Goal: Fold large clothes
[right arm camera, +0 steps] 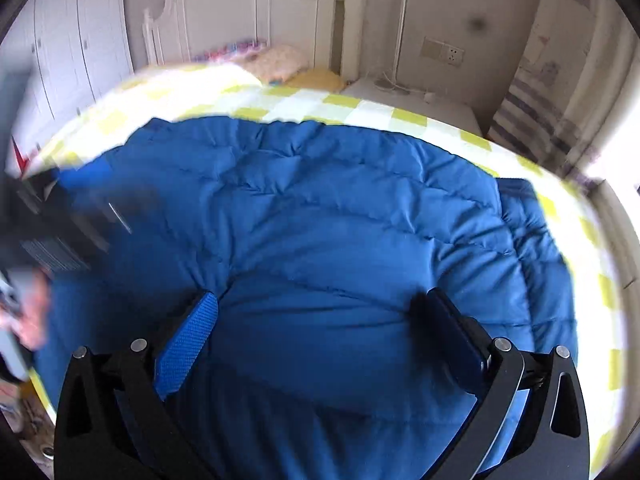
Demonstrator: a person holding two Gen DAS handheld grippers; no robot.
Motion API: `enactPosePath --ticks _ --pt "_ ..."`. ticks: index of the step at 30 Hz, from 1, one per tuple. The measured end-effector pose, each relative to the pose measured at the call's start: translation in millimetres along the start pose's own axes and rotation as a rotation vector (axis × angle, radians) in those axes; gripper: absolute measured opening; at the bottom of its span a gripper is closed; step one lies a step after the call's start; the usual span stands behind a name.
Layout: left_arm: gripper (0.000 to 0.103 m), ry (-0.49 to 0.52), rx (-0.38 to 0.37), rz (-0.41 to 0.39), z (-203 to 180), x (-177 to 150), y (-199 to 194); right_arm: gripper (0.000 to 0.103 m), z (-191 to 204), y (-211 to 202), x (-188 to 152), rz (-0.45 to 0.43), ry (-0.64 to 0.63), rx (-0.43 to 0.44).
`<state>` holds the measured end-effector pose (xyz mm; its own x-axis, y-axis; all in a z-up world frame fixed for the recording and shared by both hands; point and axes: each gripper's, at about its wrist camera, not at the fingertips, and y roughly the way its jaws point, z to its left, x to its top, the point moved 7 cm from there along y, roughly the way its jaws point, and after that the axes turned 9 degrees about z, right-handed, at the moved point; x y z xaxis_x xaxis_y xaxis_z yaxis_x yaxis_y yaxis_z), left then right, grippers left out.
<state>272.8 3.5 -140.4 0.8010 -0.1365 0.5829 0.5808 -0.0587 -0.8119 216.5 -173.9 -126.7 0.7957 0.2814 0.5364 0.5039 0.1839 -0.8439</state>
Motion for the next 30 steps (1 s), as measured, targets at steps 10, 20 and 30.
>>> enactPosePath --ticks 10,20,30 --pt "0.101 -0.203 0.103 -0.089 79.9 -25.7 -38.4 0.098 -74.3 -32.3 -27.4 -0.032 0.17 -0.105" --pt "0.1 -0.206 0.035 -0.119 66.3 -43.6 -69.4 0.098 -64.9 -56.9 -47.8 -0.08 0.182 -0.057" --pt "0.101 0.086 0.005 -0.062 -31.7 -80.9 -58.3 0.099 10.9 -36.9 -76.9 -0.067 -0.061 -0.07"
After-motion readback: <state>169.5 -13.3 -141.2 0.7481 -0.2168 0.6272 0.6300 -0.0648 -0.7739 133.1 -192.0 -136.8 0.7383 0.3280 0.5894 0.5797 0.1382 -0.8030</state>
